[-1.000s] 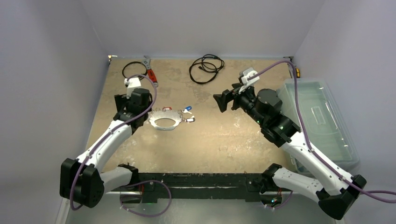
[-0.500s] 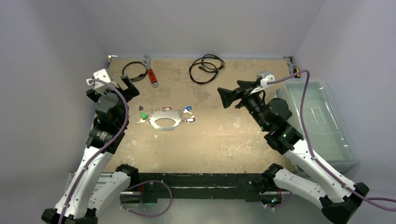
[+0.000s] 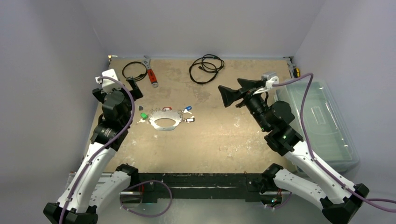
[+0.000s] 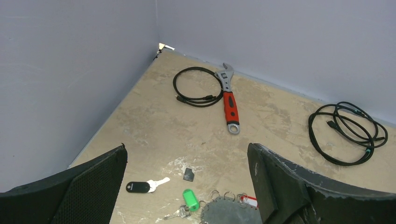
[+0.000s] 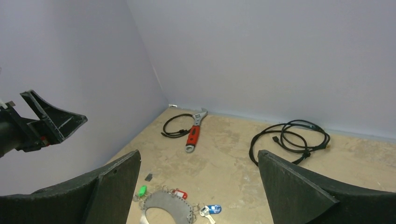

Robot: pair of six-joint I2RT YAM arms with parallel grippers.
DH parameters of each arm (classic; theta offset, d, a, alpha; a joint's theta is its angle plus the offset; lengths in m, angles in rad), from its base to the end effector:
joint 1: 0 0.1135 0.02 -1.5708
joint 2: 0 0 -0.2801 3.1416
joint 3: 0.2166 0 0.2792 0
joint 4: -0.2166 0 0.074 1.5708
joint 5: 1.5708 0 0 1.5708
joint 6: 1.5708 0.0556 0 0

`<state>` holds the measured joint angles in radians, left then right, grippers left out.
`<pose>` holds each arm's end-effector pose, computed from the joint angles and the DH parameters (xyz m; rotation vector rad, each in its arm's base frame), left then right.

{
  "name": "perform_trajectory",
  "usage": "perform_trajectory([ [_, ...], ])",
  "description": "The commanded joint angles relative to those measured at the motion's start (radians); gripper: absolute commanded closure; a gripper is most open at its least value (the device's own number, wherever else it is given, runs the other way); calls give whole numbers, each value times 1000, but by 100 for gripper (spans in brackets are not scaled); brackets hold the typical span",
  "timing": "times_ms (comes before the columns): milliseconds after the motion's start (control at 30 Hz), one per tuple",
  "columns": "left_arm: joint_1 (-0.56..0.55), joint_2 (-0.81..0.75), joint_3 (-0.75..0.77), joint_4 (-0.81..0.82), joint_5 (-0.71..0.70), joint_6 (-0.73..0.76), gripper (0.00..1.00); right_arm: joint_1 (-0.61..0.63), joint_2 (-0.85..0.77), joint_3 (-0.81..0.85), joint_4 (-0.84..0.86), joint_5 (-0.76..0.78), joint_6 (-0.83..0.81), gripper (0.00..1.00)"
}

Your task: Put the keys on the keyring

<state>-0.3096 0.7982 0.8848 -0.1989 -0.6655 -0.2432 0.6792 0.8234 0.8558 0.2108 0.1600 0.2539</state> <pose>0.2085 -0.0307 0.3842 -0.4371 1.6024 0.1407 0.1809 0.1346 0.4188 -0.1503 1.3546 0.6826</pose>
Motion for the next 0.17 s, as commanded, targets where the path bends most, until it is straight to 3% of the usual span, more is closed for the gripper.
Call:
perform_trajectory([
  [0,4,-11,-1,30,4,13,2,-3,-27,-23,97,-13,28,1],
  [133,4,-15,-6,33,7,14,2,-3,-15,-15,81,-40,18,1],
])
